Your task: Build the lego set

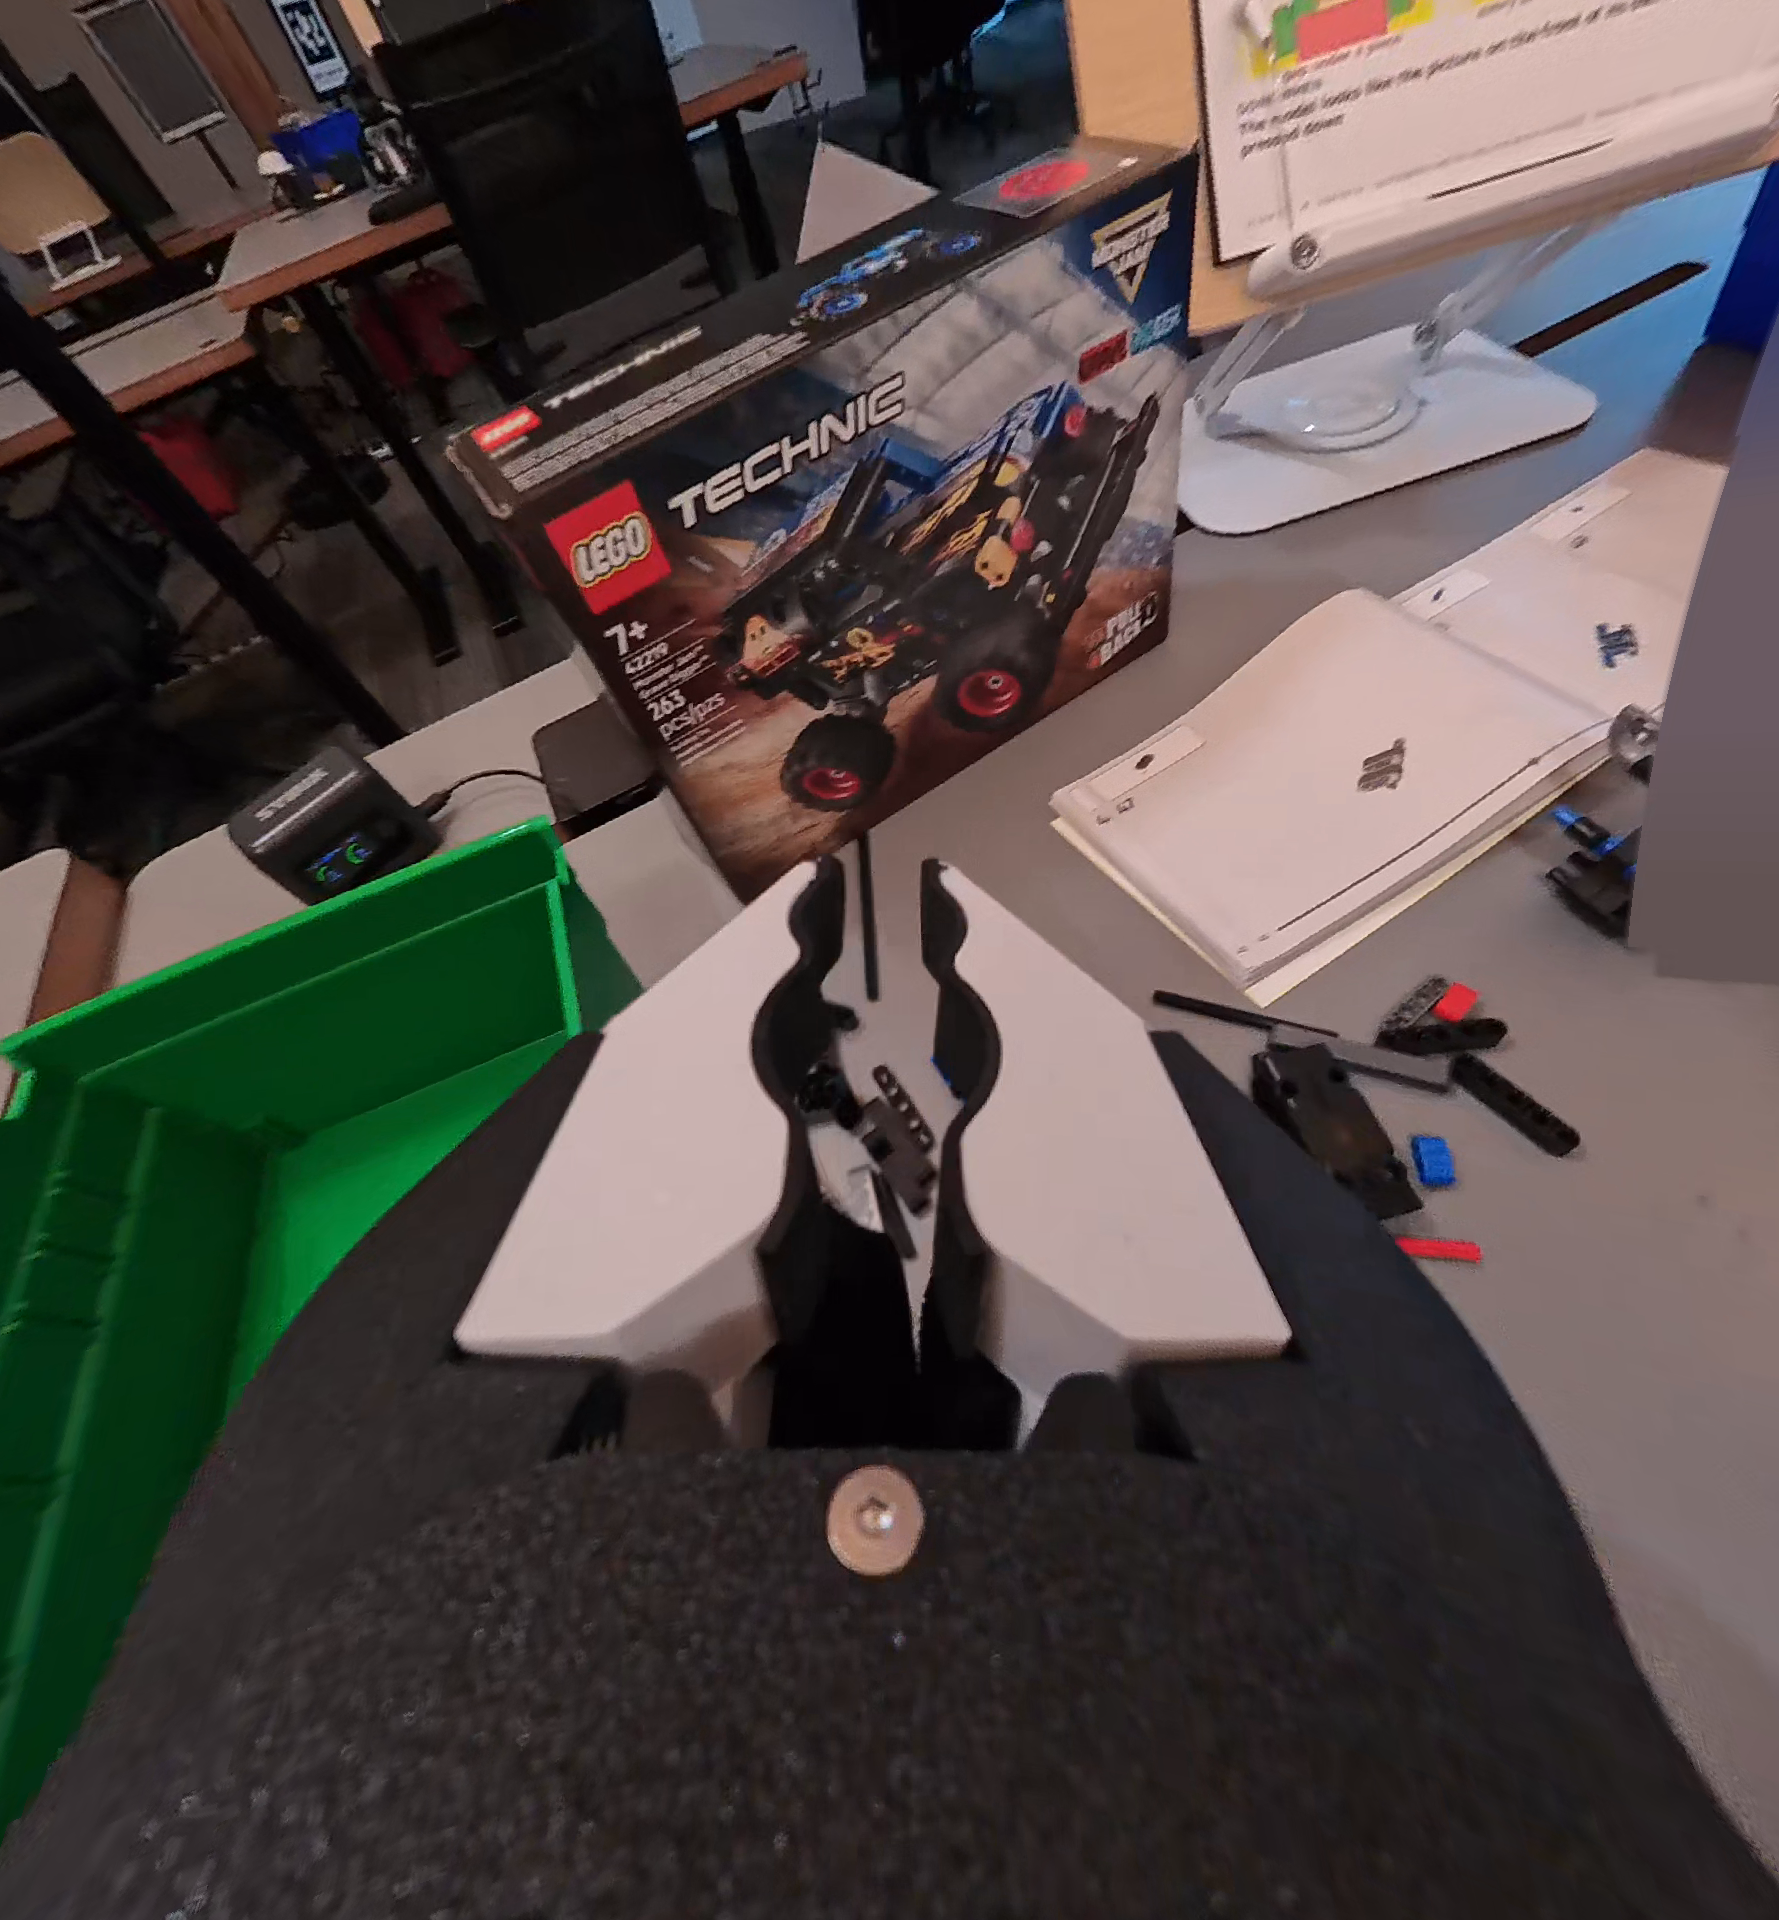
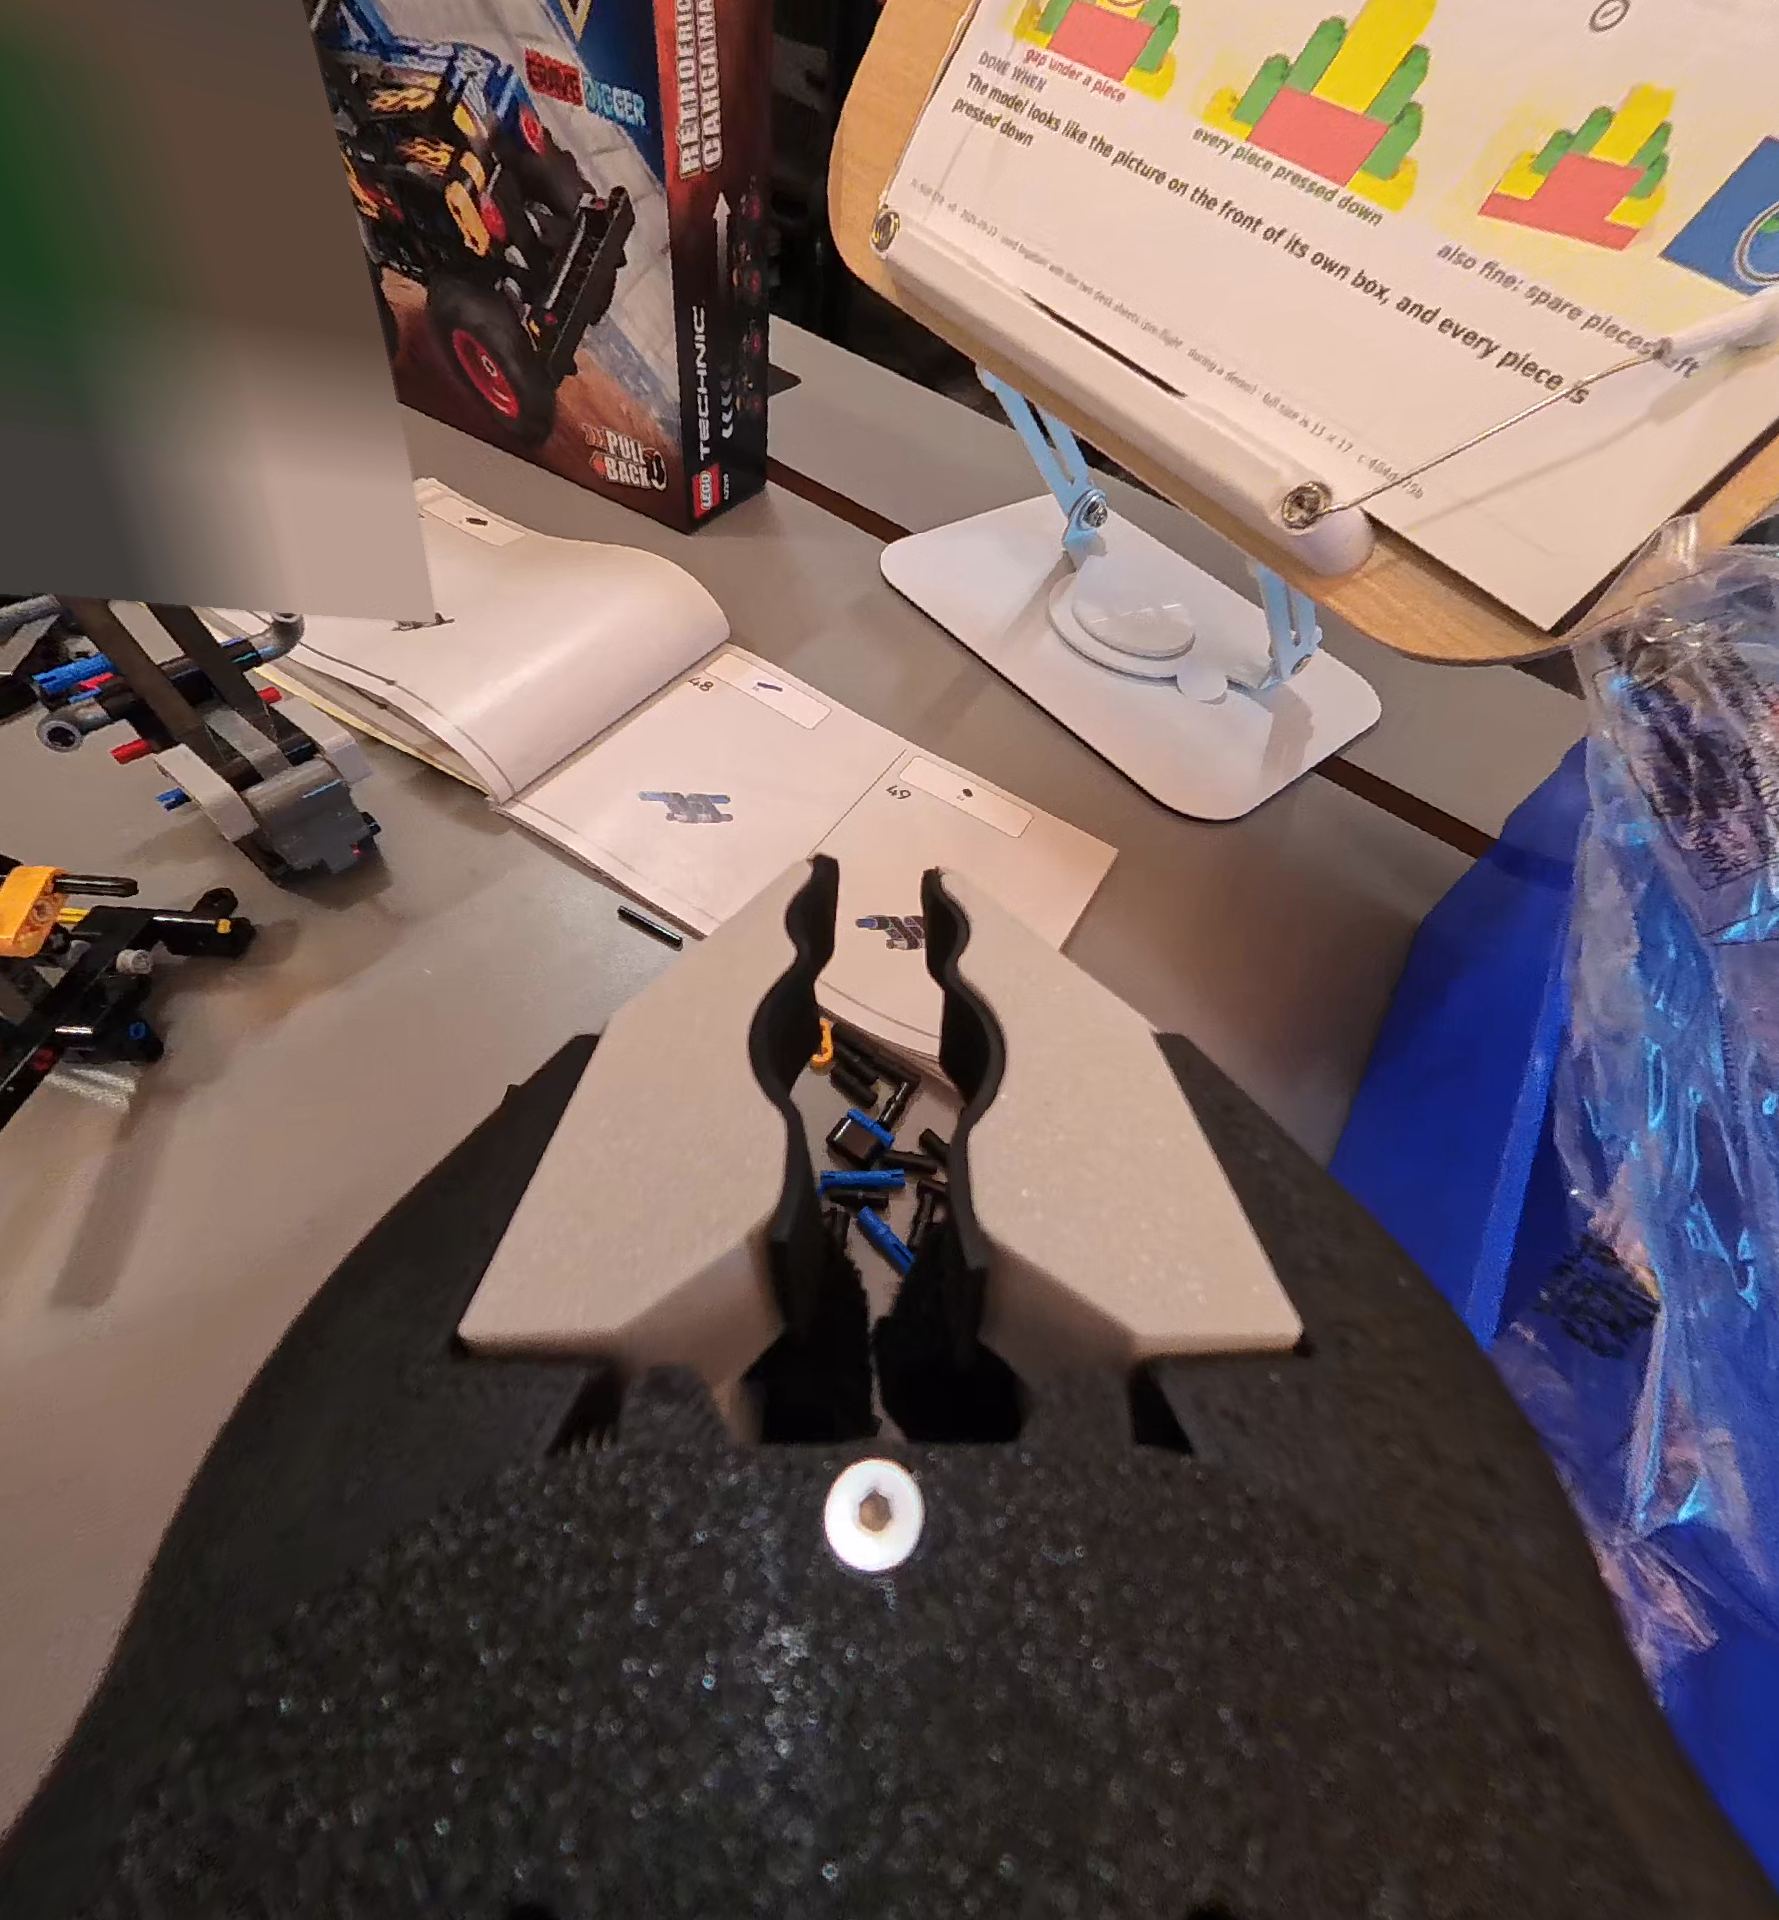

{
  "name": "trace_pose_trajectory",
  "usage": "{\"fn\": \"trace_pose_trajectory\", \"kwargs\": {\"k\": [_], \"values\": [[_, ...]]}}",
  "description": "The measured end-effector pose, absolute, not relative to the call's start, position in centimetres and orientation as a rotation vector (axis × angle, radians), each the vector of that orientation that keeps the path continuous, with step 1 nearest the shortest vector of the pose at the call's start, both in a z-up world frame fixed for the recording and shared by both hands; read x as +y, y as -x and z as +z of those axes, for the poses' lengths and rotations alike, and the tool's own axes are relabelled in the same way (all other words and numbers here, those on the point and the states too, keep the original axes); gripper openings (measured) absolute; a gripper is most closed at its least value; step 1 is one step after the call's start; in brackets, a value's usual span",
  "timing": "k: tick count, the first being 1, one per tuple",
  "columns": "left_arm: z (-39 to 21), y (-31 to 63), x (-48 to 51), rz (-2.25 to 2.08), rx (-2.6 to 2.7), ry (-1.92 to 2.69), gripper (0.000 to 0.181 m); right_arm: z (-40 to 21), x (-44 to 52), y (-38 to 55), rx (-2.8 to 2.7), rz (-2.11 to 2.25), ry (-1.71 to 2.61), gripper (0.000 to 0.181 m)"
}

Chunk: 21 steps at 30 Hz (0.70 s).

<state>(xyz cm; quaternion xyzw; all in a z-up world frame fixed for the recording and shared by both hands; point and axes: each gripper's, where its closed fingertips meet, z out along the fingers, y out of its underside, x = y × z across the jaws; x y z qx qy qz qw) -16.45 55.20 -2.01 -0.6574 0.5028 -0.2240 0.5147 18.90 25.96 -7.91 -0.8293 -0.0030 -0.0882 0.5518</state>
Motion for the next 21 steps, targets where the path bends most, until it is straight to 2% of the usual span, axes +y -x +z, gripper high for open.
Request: {"fn": "trace_pose_trajectory", "kwargs": {"k": [21], "values": [[-8.6, 23.9, 53.1, -0.367, 1.243, 1.938, 0.013, -9.0, 26.3, -18.7, -0.025, -0.204, 2.001, 0.015]]}}
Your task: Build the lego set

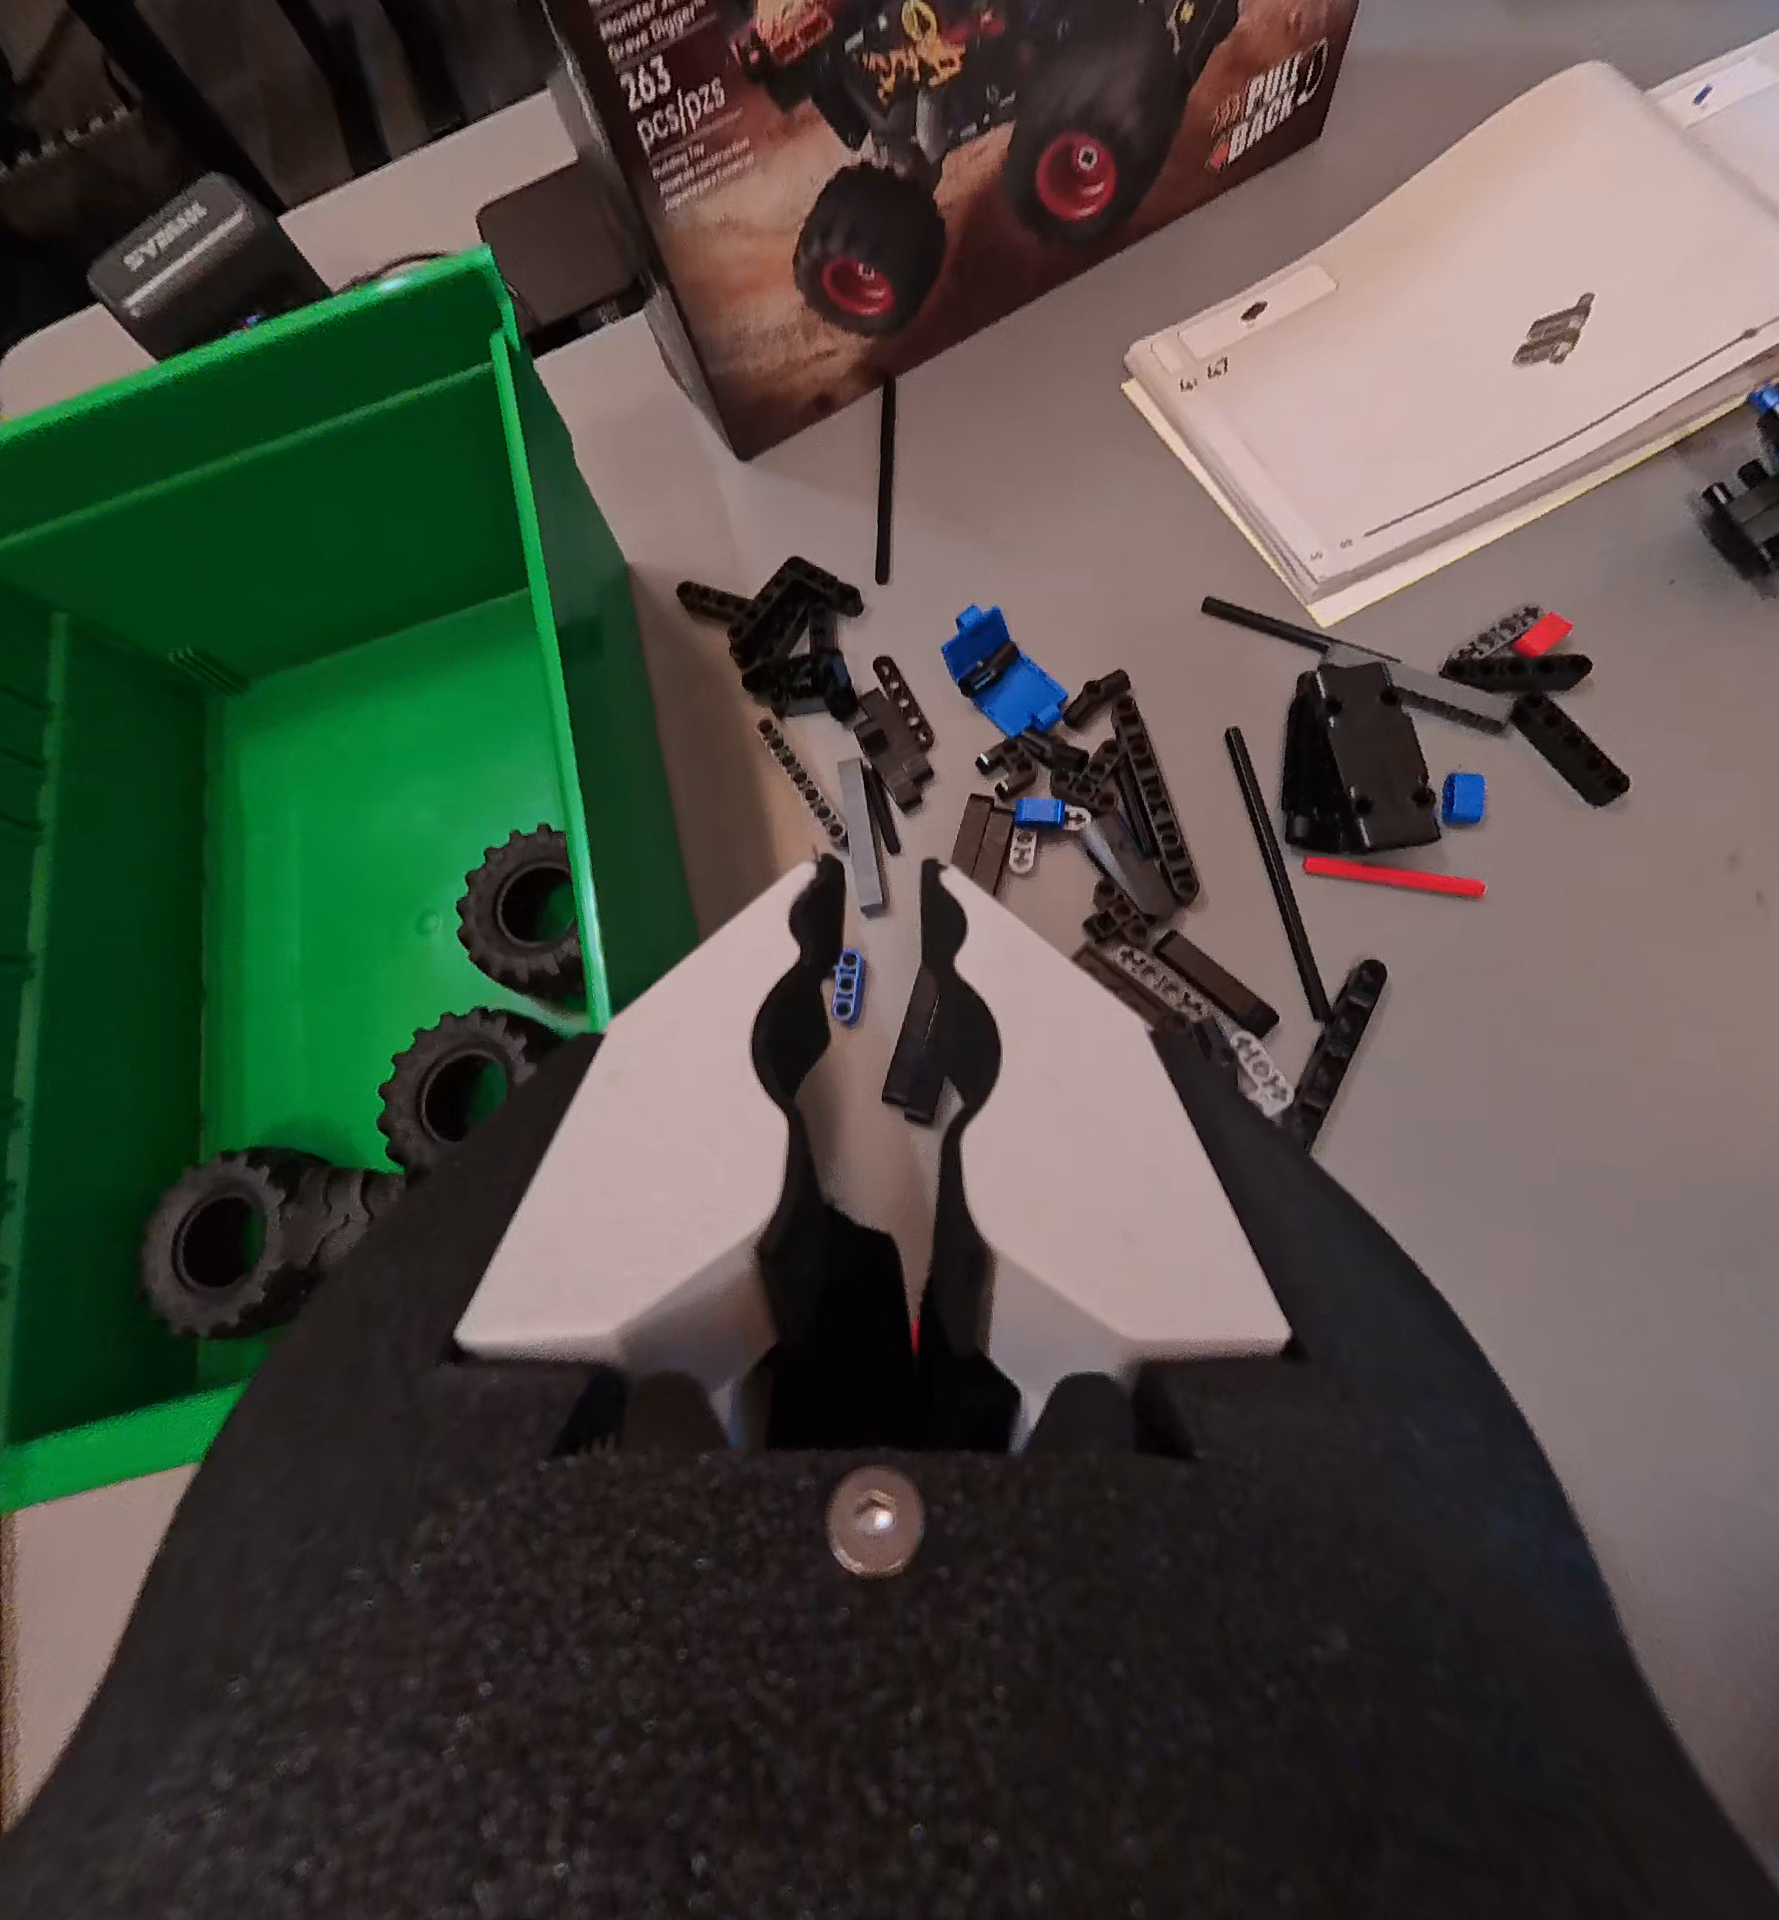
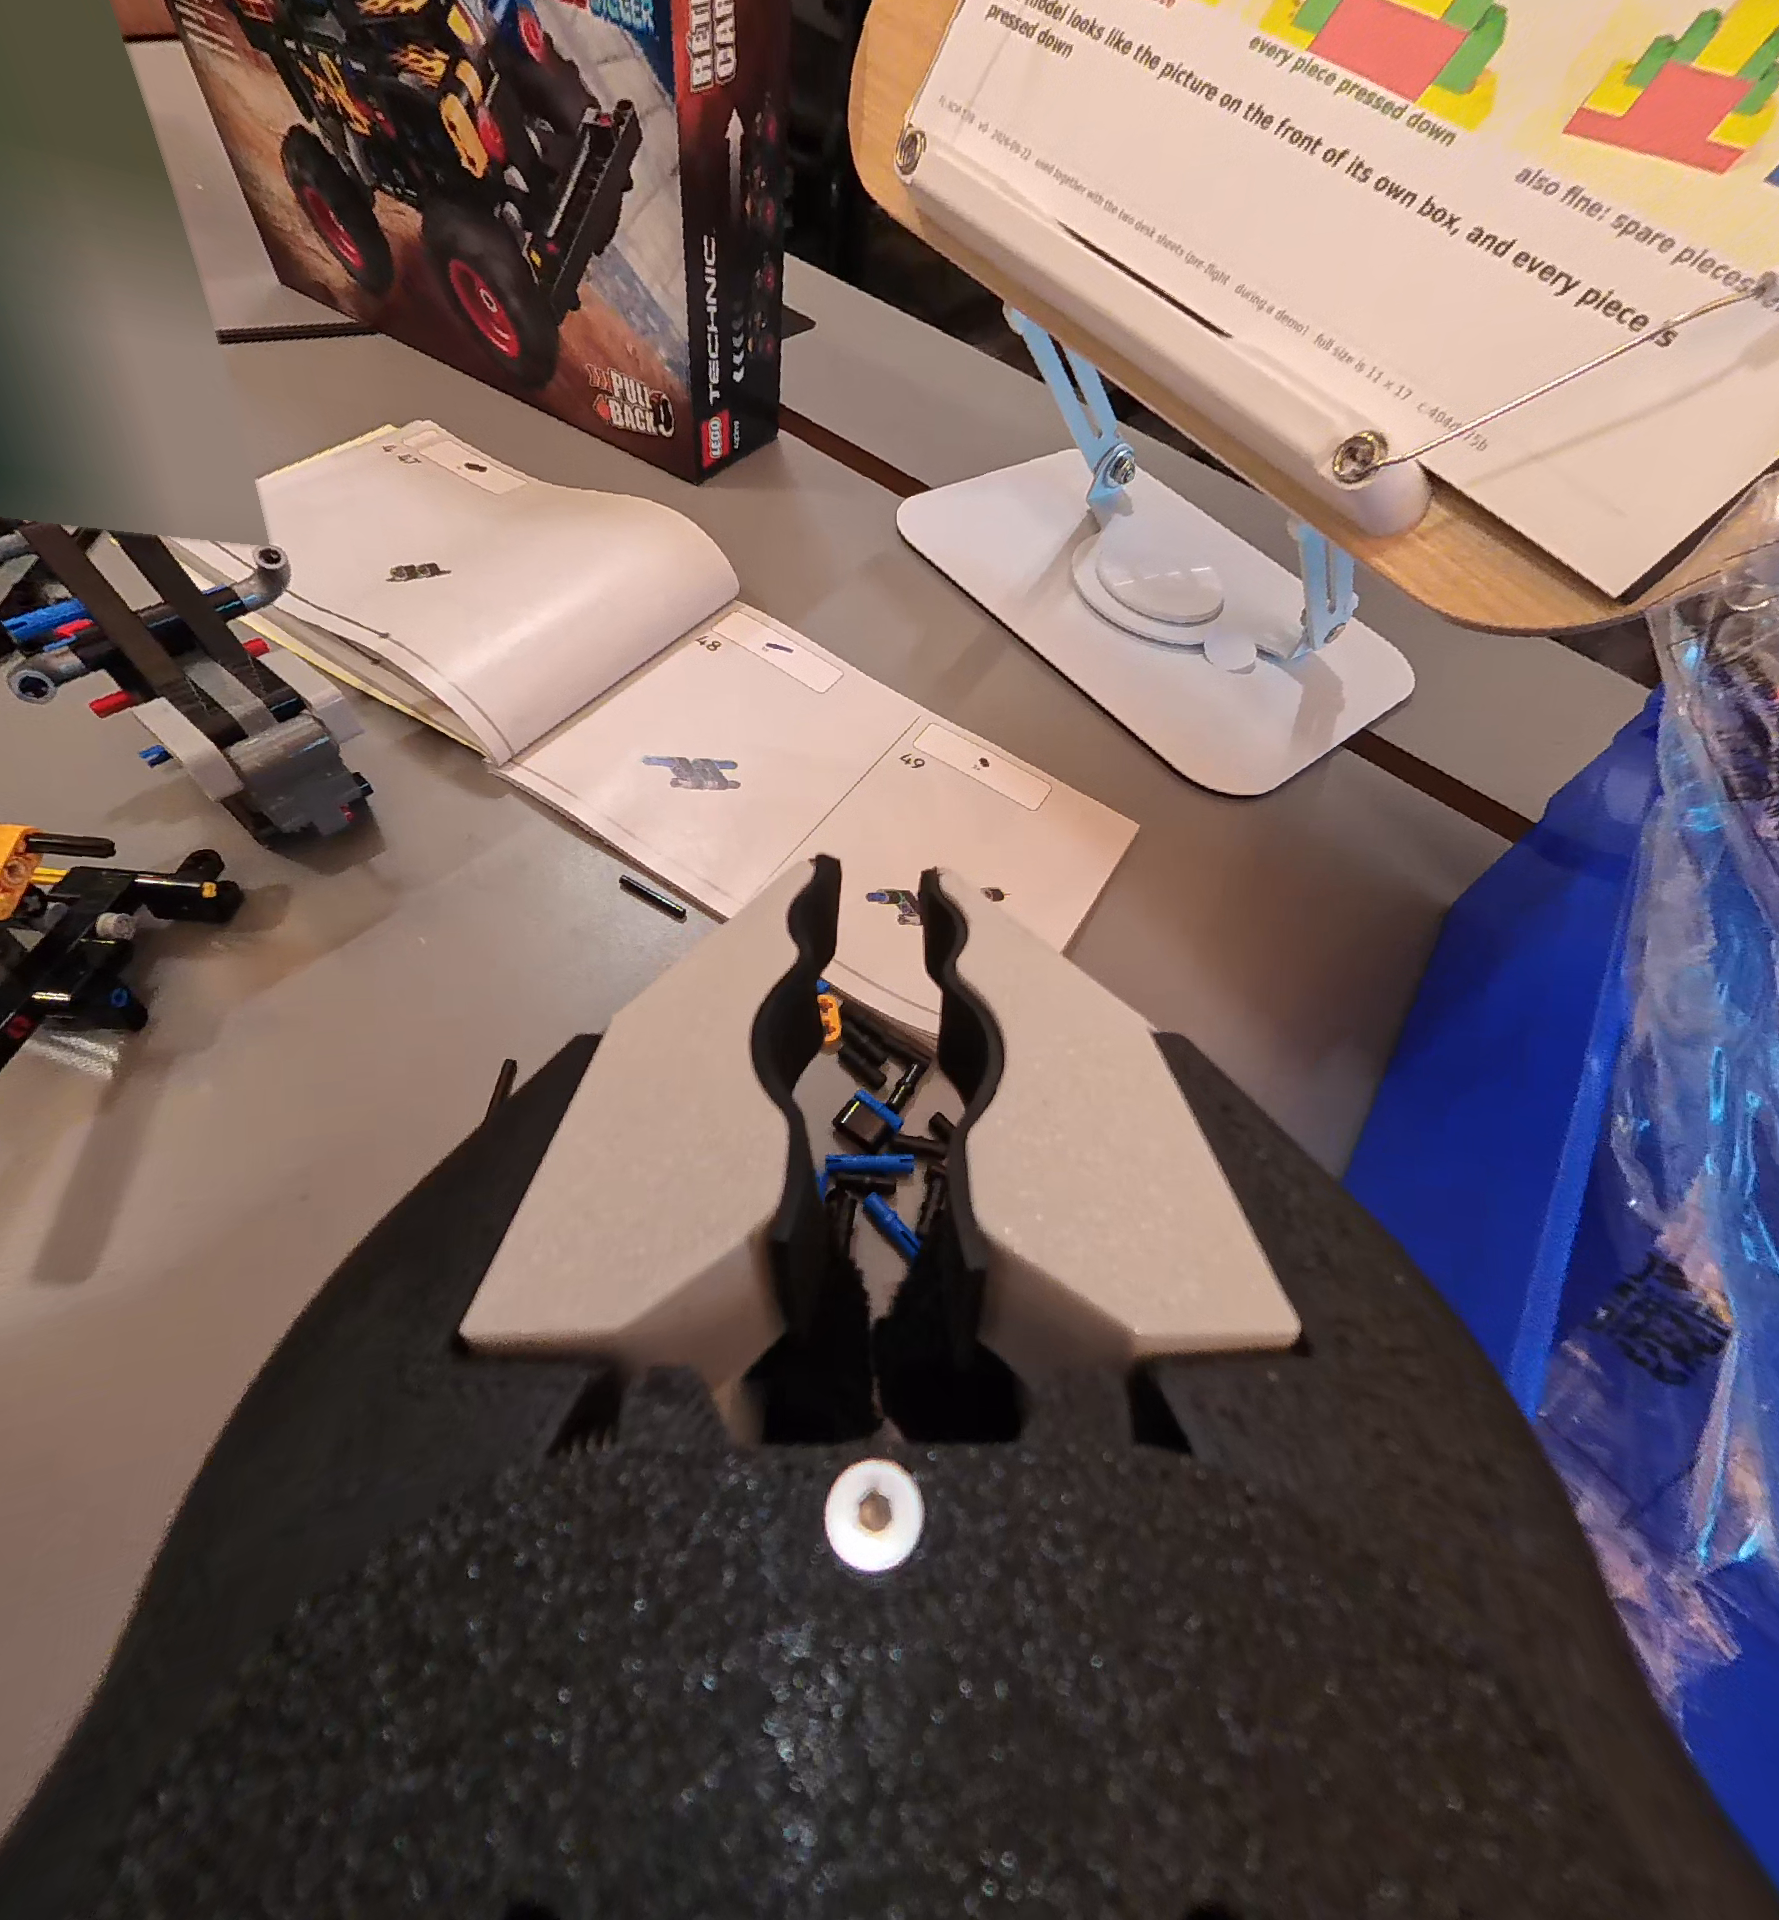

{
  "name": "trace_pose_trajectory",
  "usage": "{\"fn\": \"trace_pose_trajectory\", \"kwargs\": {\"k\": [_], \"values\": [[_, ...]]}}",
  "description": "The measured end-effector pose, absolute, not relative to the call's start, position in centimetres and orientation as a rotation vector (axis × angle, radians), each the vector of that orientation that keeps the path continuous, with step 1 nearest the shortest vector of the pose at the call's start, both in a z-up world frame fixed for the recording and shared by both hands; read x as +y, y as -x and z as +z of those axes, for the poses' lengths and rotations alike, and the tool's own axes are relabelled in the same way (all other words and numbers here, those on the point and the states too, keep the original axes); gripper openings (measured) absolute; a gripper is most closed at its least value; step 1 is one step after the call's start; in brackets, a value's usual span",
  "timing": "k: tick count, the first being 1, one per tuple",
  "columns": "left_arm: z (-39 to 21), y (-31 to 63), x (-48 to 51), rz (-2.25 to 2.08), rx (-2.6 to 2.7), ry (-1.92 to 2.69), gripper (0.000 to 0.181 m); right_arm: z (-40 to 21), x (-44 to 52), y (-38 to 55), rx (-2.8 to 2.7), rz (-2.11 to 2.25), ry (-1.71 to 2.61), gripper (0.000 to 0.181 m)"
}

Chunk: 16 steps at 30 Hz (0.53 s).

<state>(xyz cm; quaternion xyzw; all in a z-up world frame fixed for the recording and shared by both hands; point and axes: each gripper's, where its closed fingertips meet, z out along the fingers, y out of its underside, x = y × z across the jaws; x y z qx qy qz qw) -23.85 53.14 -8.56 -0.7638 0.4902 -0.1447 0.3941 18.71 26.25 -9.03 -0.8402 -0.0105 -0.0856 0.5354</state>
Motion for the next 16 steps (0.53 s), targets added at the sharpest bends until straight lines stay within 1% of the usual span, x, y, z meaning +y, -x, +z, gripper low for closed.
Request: {"fn": "trace_pose_trajectory", "kwargs": {"k": [11, 16], "values": [[-9.5, 28.0, 51.0, -0.325, 1.188, 1.995, 0.012, -9.4, 26.4, -18.4, -0.053, -0.232, 2.016, 0.015], [-9.8, 28.8, 49.4, -0.32, 1.236, 1.95, 0.012, -9.8, 26.6, -18.2, -0.061, -0.236, 2.025, 0.014]]}}
